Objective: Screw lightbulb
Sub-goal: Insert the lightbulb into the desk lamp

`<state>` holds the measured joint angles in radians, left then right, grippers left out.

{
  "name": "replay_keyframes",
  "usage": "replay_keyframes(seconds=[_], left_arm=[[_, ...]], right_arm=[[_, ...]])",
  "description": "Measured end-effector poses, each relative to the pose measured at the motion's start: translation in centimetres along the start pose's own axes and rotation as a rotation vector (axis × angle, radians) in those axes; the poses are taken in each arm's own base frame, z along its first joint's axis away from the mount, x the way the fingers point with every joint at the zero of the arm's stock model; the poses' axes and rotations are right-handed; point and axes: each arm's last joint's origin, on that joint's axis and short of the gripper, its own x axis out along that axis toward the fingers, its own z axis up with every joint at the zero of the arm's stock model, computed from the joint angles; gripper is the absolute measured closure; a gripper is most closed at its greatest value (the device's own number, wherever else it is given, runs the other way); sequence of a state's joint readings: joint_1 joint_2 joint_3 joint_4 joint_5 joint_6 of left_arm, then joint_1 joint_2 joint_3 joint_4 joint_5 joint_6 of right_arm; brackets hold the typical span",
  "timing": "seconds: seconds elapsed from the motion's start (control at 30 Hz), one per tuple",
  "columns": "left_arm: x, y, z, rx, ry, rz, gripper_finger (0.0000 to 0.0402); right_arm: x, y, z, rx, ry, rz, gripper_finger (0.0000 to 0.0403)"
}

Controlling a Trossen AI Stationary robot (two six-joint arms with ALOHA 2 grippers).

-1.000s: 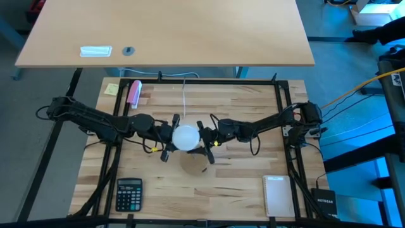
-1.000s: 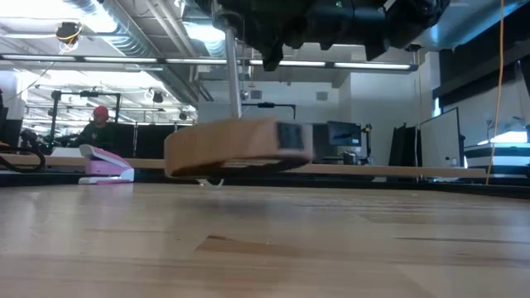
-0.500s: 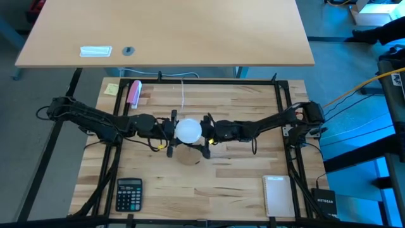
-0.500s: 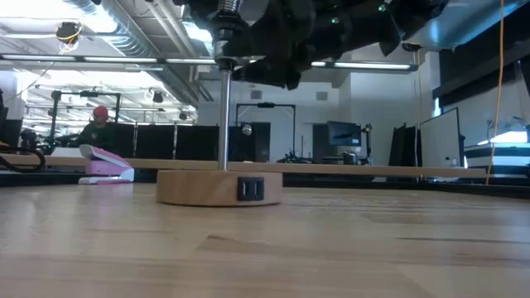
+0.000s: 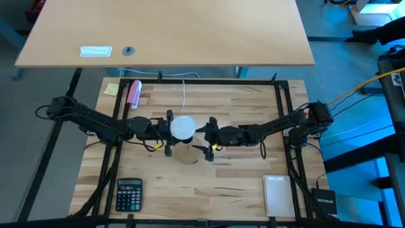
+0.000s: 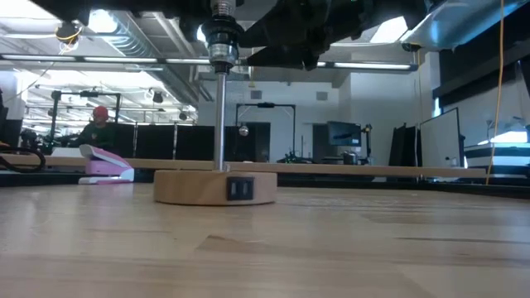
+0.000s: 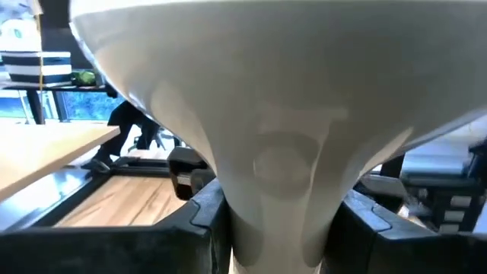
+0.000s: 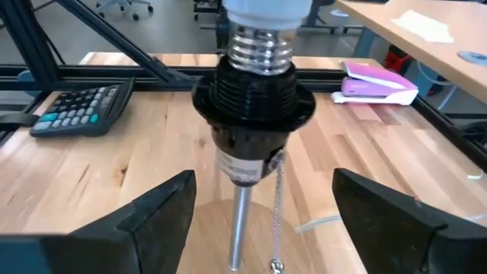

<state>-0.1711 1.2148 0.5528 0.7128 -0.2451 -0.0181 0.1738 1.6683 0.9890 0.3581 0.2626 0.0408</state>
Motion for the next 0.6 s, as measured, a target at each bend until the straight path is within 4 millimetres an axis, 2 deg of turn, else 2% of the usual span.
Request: replay_keyframes(seconds=[0.1, 0.43, 0.6], left_arm=[[-0.1, 0.1, -1.0, -0.025, 0.003, 0.004, 0.0269], [0.0, -0.1, -1.4, -0.013, 0.020, 0.019, 0.0269], [0.0, -0.1, -1.4, -0.003, 0.021, 0.019, 0.0269]], right_arm=[[0.0, -0.1, 0.2, -0.012, -0.024, -0.004, 0.0094], [-0.2, -0.2, 1.1, -0.044, -0.099, -0.018, 0.0094], [-3.2, 0.2, 3.6, -0.038, -0.152, -0.027, 0.0094]])
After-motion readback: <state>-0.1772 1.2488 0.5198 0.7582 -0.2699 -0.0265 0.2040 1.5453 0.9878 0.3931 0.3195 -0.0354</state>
